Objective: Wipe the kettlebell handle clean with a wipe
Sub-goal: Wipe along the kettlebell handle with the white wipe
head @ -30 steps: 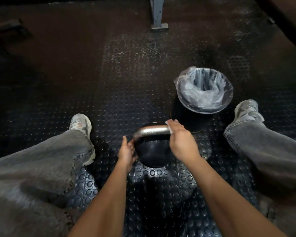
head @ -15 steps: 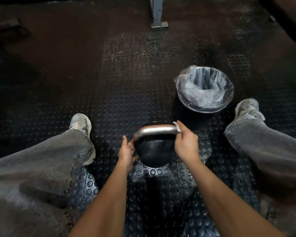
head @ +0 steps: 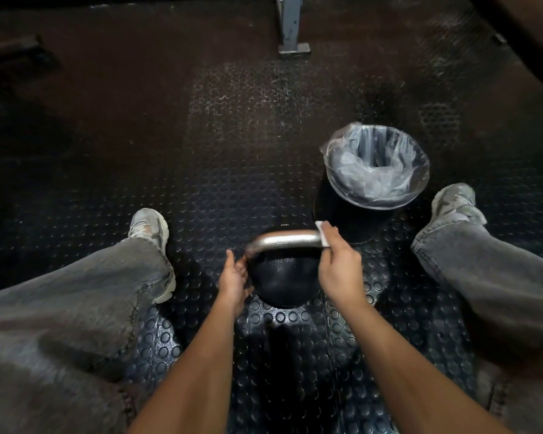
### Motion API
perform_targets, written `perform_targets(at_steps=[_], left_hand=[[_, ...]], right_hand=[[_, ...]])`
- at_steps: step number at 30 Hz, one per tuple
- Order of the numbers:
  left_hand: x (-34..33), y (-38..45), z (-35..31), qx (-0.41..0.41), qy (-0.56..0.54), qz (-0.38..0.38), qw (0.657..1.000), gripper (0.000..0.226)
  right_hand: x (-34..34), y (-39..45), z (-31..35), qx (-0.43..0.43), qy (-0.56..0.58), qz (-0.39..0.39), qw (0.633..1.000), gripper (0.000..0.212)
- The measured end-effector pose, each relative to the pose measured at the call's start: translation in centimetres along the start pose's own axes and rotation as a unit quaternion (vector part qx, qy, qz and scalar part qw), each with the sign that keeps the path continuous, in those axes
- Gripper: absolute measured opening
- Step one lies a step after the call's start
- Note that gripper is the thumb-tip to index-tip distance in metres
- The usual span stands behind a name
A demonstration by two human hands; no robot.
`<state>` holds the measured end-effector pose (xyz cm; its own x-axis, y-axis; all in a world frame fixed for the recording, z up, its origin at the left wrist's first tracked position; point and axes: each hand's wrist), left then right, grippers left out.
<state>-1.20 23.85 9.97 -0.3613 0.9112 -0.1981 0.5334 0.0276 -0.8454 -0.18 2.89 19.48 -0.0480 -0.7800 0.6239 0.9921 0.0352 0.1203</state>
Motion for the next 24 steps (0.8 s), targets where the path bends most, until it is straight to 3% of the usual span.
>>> perform_targets(at_steps=[3,5,11,13,17,19,21,24], left_hand=[[-0.2,-0.1,-0.1,0.006,-0.005,0.003,1.000,0.079],[-0.3,-0.3,-0.1,0.009,-0.011,0.002,1.000,0.079],[-0.4,-0.8,-0.3,0.001,-0.008,0.004,1.000,0.076],[-0.3,-0.7,-0.3,0.002,-0.008,0.001,1.000,0.076],[-0.2,-0.3,-0.2,0.007,-0.007,0.006,1.000,0.080],[-0.2,-0.3,-0.1,0.009,-0.009,0.005,1.000,0.079],[-0.3,-0.4,-0.2,0.007,-0.010,0.003,1.000,0.079],[-0.3,-0.4,-0.2,0.002,-0.006,0.002,1.000,0.079]], right_hand=[[-0.8,-0.7,0.7,0.204,-0.110,0.094,0.968,0.062],[-0.7,-2.1,-0.1,0.253,-0.136,0.099,0.953,0.062],[0.0,-1.5,-1.2,0.009,-0.071,0.018,0.997,0.062],[-0.2,0.2,-0.3,0.013,-0.088,0.036,0.995,0.057],[-0.7,0.2,1.8,0.199,-0.178,0.110,0.957,0.061],[-0.5,-1.2,1.1,0.235,-0.188,0.114,0.947,0.064],[0.2,-2.4,-0.2,0.177,-0.148,0.088,0.969,0.067],[1.0,-1.8,-0.9,0.008,-0.078,0.042,0.996,0.061]])
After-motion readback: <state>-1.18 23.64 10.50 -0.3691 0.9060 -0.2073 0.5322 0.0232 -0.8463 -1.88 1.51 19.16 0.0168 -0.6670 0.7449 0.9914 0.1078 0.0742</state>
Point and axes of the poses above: each hand's wrist, its own y-axis towards the middle knuckle, its own x-axis out of the back of the hand, z = x × y, and after that the axes turned 12 degrees about x, right-handed
